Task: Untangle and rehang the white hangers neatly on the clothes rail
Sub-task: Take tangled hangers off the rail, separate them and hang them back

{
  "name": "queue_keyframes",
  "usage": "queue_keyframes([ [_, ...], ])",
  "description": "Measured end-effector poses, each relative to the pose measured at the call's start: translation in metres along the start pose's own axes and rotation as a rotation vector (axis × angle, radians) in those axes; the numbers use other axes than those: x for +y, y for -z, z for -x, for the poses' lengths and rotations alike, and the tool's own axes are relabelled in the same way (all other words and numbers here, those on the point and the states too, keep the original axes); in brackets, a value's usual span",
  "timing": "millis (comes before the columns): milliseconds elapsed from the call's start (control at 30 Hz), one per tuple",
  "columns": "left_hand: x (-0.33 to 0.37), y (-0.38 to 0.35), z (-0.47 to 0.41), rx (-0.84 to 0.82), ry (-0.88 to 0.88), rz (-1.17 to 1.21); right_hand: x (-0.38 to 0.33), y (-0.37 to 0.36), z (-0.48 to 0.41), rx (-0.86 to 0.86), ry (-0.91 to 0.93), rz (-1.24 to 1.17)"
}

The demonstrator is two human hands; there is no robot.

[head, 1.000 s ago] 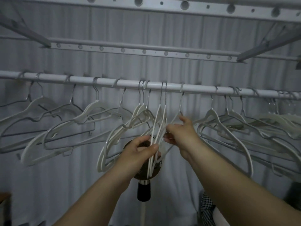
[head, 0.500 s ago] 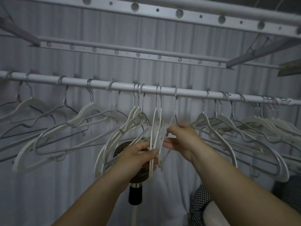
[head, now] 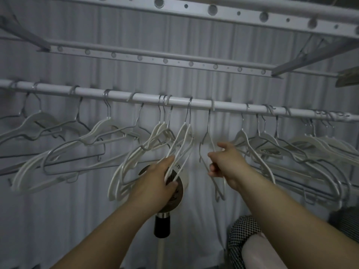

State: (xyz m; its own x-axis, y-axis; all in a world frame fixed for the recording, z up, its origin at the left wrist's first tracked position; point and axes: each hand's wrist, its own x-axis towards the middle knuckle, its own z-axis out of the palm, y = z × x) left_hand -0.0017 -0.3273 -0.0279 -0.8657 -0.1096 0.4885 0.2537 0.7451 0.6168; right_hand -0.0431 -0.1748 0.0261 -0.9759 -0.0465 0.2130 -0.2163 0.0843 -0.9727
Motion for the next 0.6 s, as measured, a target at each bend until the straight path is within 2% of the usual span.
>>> queue_keyframes([
  [133, 0.009, 0.003, -0.007, 0.110, -0.009, -0.333, 0.002, 0.018, 0.001, 0.023, 0.007, 0.068],
  [333, 0.023, -0.001, -0.021, 0.132, 0.053, -0.758, 0.005, 0.041, -0.004, 0.068, 0.030, 0.138],
  [367, 0.024, -0.002, -0.021, 0.140, 0.055, -0.802, 0.005, 0.045, -0.004, 0.066, 0.038, 0.154],
  [500, 0.028, -0.002, -0.023, 0.341, -0.137, -0.830, 0.007, 0.057, -0.007, 0.075, 0.131, 0.323],
  [600, 0.037, -0.006, -0.022, 0.380, -0.181, -0.812, 0.014, 0.066, -0.011, 0.080, 0.228, 0.494],
])
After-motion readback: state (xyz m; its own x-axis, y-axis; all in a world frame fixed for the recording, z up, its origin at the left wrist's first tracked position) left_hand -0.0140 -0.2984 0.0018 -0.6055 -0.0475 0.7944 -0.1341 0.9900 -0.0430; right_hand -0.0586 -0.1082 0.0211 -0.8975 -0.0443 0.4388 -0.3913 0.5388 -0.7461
